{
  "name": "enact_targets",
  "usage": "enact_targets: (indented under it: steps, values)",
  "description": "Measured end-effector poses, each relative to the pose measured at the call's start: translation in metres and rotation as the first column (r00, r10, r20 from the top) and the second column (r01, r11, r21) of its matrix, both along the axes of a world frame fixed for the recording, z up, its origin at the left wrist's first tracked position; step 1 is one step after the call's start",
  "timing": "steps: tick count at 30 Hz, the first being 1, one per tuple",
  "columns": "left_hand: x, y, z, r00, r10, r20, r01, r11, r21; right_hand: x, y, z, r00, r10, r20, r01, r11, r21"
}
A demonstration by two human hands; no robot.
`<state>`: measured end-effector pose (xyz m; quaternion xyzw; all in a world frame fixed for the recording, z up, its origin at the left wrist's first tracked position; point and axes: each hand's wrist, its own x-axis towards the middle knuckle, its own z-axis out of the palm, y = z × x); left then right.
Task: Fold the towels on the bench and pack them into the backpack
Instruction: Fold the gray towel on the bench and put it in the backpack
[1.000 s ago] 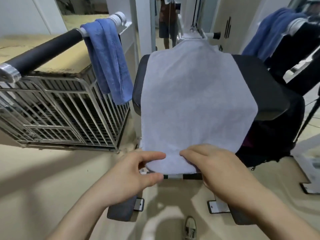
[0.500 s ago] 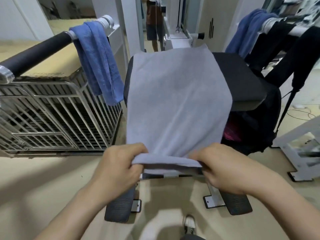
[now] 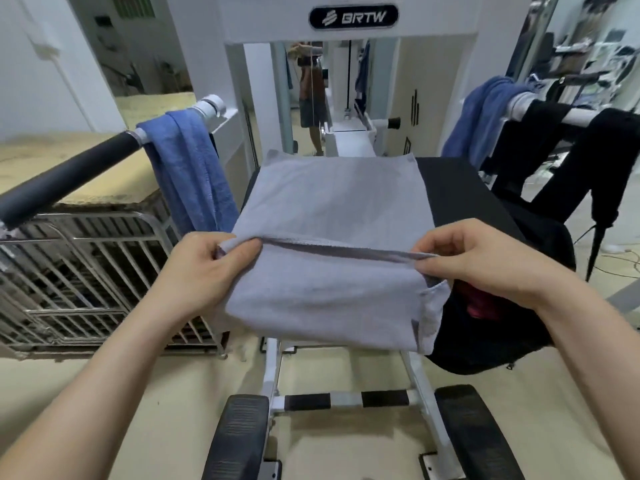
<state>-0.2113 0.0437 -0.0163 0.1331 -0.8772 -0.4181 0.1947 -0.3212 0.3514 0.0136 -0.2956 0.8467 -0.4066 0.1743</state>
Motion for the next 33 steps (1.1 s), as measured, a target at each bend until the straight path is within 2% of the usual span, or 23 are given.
enact_targets:
  steps: [4, 6, 8, 11, 13, 14, 16, 18, 19, 21, 23, 26, 28, 31, 33]
  values:
    - [-0.037, -0.011, 0.008, 0.998, 0.054, -0.036, -0.052, 0.997, 0.048, -0.033, -0.006, 0.013, 0.963, 0.14, -0.231, -0.054, 0.938, 0.342]
    - [-0.055, -0.015, 0.012, 0.995, 0.067, -0.067, -0.065, 0.997, 0.028, -0.051, -0.008, 0.018, 0.941, 0.177, -0.287, -0.047, 0.911, 0.409]
    - [-0.074, -0.021, 0.018, 0.992, 0.078, -0.098, -0.077, 0.997, 0.015, -0.072, -0.007, 0.027, 0.946, 0.149, -0.289, -0.034, 0.929, 0.37]
    - [-0.109, -0.031, 0.025, 0.982, 0.146, -0.122, -0.147, 0.989, -0.001, -0.105, -0.008, 0.034, 0.998, 0.02, -0.064, -0.016, 0.997, 0.077]
    - [-0.135, -0.033, 0.027, 0.959, 0.249, -0.133, -0.258, 0.965, -0.053, -0.131, -0.019, 0.026, 0.989, -0.134, 0.069, 0.14, 0.986, -0.09]
    - [-0.148, -0.035, 0.026, 0.949, 0.285, -0.137, -0.296, 0.953, -0.067, -0.144, -0.027, 0.019, 0.971, -0.231, 0.06, 0.237, 0.964, -0.125]
    - [-0.171, -0.037, 0.022, 0.944, 0.313, -0.109, -0.322, 0.944, -0.079, -0.172, -0.041, 0.002, 0.917, -0.37, -0.15, 0.356, 0.927, -0.114]
    - [-0.19, -0.044, 0.016, 0.963, 0.27, -0.018, -0.27, 0.951, -0.15, -0.192, -0.049, -0.008, 0.836, -0.36, -0.413, 0.387, 0.922, -0.02]
    - [-0.196, -0.048, 0.015, 0.969, 0.242, 0.047, -0.229, 0.954, -0.195, -0.199, -0.052, -0.011, 0.814, -0.328, -0.48, 0.384, 0.923, 0.019]
    - [-0.203, -0.056, 0.018, 0.969, 0.185, 0.166, -0.144, 0.963, -0.228, -0.209, -0.054, -0.012, 0.806, -0.273, -0.526, 0.359, 0.931, 0.066]
    - [-0.209, -0.063, 0.024, 0.974, 0.126, 0.191, -0.078, 0.968, -0.237, -0.216, -0.057, -0.011, 0.77, -0.247, -0.588, 0.35, 0.934, 0.066]
    - [-0.221, -0.069, 0.03, 0.988, 0.148, 0.035, -0.138, 0.969, -0.204, -0.228, -0.062, -0.009, 0.7, -0.288, -0.654, 0.353, 0.935, -0.034]
    - [-0.23, -0.071, 0.029, 0.979, 0.204, 0.003, -0.199, 0.957, -0.209, -0.237, -0.066, -0.01, 0.685, -0.26, -0.68, 0.354, 0.935, -0.001]
    - [-0.239, -0.073, 0.023, 0.981, 0.169, 0.101, -0.14, 0.959, -0.247, -0.25, -0.067, -0.018, 0.745, -0.198, -0.637, 0.338, 0.935, 0.104]
    - [-0.243, -0.076, 0.02, 0.981, 0.13, 0.146, -0.111, 0.985, -0.135, -0.257, -0.064, -0.015, 0.825, -0.236, -0.514, 0.32, 0.944, 0.081]
